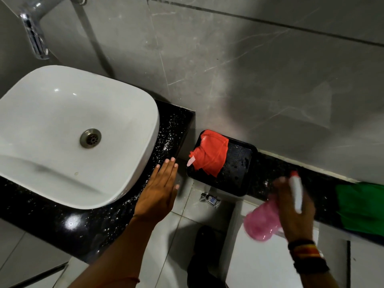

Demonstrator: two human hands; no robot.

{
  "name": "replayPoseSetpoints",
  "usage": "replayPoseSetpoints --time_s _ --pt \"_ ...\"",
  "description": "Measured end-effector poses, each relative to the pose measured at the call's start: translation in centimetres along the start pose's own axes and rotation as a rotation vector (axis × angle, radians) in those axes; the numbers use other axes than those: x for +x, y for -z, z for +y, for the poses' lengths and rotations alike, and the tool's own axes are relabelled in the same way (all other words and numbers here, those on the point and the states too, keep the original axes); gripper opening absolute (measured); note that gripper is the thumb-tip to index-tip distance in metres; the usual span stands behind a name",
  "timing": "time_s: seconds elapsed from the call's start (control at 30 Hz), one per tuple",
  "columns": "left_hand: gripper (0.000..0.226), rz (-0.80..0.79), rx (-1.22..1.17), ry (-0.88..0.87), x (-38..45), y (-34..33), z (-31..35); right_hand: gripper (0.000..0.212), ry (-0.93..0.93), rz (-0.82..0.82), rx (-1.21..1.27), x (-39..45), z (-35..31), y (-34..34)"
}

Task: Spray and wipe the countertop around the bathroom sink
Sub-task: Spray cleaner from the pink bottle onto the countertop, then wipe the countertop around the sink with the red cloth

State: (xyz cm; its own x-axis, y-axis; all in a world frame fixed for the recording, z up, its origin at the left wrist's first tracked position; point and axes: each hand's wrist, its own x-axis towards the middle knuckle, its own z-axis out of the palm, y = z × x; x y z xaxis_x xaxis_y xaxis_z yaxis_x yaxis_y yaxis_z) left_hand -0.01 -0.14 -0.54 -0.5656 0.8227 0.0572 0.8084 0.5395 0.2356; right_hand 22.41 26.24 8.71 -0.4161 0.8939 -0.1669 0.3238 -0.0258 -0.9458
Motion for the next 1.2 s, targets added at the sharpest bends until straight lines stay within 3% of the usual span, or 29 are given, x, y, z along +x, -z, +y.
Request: replayPoseSetpoints --time_s 0.1,0.17,0.5,0.6,0.67,0.77,0.87,1.03,1.13,1.2 --pt "0.061 -0.004 -0.006 0.002 0.0 0.1 0.0 0.014 0.123 0.168 0.010 3.8 -0.8 0.1" --pt "0.061 -0.002 -0.008 0.000 0.0 0.0 0.0 0.024 0.130 0.224 0.008 6.4 -0.3 -0.5" --pt "0.061 0.009 -0.033 0.010 0.0 -0.1 0.1 0.057 -0.158 0.226 -0.042 8.3 3.6 -0.5" --pt "0.061 0.011 -0.052 0.012 -0.1 0.0 0.0 0.025 -0.220 0.244 -0.068 5.8 4.6 -1.2" --pt "0.061 0.009 -0.057 0.017 -0.1 0.0 0.1 0.010 -0.288 0.207 -0.008 4.0 4.5 -3.4" --pt "0.060 0.024 -0.074 0.013 -0.1 0.0 0.2 0.018 -0.530 0.147 0.185 3.9 3.8 -9.3" --pt "0.062 0.018 -0.070 0.019 -0.2 0.0 0.1 0.008 -0.646 0.035 0.221 6.0 2.5 -15.2" --pt "0.064 0.021 -0.082 0.024 -0.3 -0.2 0.1 0.061 -0.688 0.002 -0.016 10.3 1.1 -20.4" --pt "0.065 0.028 -0.077 0.030 -0.3 -0.3 0.1 0.053 -0.785 -0.287 0.108 12.3 1.9 -22.5" --pt "0.065 0.029 -0.085 0.035 -0.4 -0.3 0.1 0.049 -0.806 -0.383 0.094 13.1 2.6 -22.9"
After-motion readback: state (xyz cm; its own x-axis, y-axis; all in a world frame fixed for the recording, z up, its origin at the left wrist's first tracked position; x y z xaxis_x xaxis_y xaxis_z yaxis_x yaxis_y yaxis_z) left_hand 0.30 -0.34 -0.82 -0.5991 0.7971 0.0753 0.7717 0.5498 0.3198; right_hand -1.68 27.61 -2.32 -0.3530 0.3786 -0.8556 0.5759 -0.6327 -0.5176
